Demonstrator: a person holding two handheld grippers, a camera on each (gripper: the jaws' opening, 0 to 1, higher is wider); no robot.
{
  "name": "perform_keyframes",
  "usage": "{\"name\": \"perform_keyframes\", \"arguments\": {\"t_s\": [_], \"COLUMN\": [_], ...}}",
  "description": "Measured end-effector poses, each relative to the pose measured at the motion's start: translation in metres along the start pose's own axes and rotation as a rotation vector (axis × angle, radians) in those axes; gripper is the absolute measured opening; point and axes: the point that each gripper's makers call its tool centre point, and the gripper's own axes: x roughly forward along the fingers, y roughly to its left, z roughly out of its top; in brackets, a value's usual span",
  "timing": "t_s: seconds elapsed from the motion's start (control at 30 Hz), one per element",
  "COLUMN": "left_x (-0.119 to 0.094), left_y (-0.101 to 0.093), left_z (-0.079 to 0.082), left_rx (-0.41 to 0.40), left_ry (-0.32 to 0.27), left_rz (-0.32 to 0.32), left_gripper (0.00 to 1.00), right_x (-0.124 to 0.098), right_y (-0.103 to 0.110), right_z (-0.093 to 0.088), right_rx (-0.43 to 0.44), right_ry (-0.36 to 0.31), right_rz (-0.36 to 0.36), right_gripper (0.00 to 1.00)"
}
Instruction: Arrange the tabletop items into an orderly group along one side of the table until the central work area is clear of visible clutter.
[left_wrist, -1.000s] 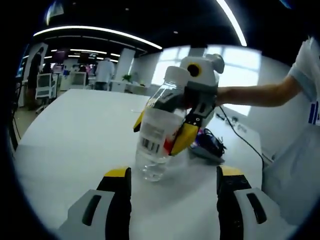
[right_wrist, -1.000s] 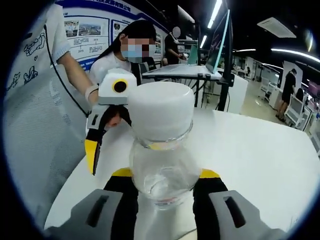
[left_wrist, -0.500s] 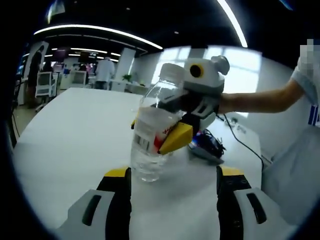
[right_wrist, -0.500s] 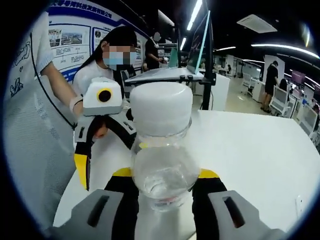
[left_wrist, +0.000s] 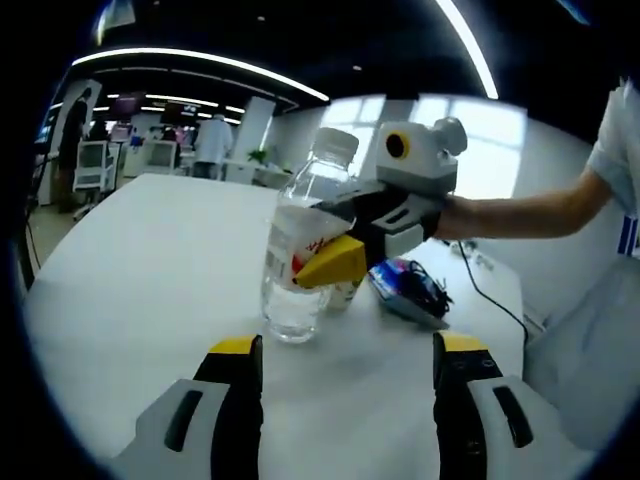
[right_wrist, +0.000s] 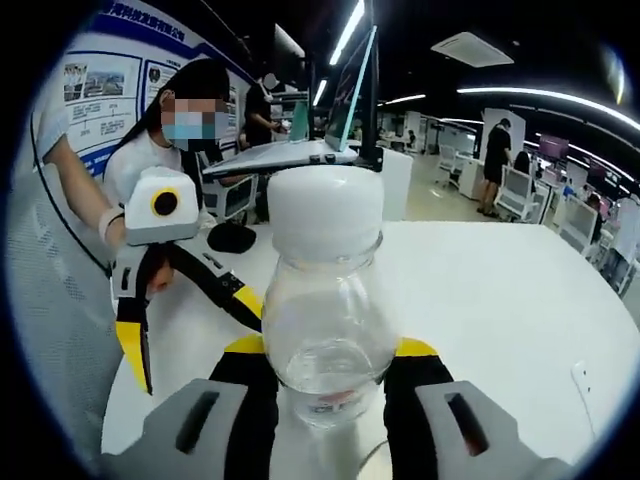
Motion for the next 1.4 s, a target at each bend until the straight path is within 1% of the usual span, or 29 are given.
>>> {"name": "perform_keyframes", "arguments": {"t_s": [0.1, 0.13, 0.17, 0.2, 0.23, 0.27, 0.33, 0.4, 0.67, 0.93, 1.03, 1.3, 1.4], "left_x": [0.000, 0.001, 0.001, 0.001, 0.001, 0.001, 0.001, 0.001, 0.002, 0.003, 0.004, 0.005, 0.005], "left_y": [-0.001, -0.001, -0.001, -0.001, -0.001, -0.001, -0.001, -0.001, -0.001, -0.002, -0.002, -0.004, -0.004], "left_z": [0.000, 0.000, 0.000, 0.000, 0.000, 0.000, 0.001, 0.002, 0.001, 0.000, 0.000, -0.001, -0.001], "left_rx": [0.000, -0.002, -0.002, -0.002, -0.002, -0.002, -0.003, -0.004, -0.008, -0.005, -0.005, -0.005, -0.006], "left_ry": [-0.001, 0.000, 0.001, 0.001, 0.002, 0.002, 0.001, -0.001, 0.002, 0.005, 0.005, 0.009, 0.010], "left_rz": [-0.001, -0.001, -0.002, -0.002, -0.002, -0.003, -0.002, -0.001, -0.001, -0.006, -0.008, -0.012, -0.013], "left_gripper": [0.66, 0.66, 0.66, 0.66, 0.66, 0.66, 0.66, 0.66, 0.66, 0.65, 0.65, 0.65, 0.65], "right_x": [-0.002, -0.003, -0.003, -0.003, -0.003, -0.002, -0.002, -0.002, 0.000, -0.002, -0.003, -0.003, -0.005], "right_y": [-0.005, -0.009, -0.011, -0.016, -0.018, -0.018, -0.025, -0.026, -0.036, -0.039, -0.039, -0.038, -0.035], "right_z": [0.002, 0.004, 0.003, 0.003, 0.003, 0.002, 0.001, 0.002, 0.002, -0.004, -0.004, -0.005, -0.005], "right_rx": [0.010, 0.021, 0.029, 0.046, 0.046, 0.048, 0.060, 0.075, 0.074, 0.095, 0.107, 0.097, 0.097], "right_ry": [-0.014, -0.032, -0.032, -0.036, -0.040, -0.035, -0.045, -0.054, -0.054, -0.049, -0.053, -0.057, -0.067], "right_rz": [-0.030, -0.054, -0.055, -0.071, -0.079, -0.080, -0.095, -0.097, -0.120, -0.141, -0.137, -0.138, -0.149], "right_gripper": [0.37, 0.37, 0.37, 0.37, 0.37, 0.37, 0.37, 0.37, 0.37, 0.37, 0.37, 0.38, 0.38]}}
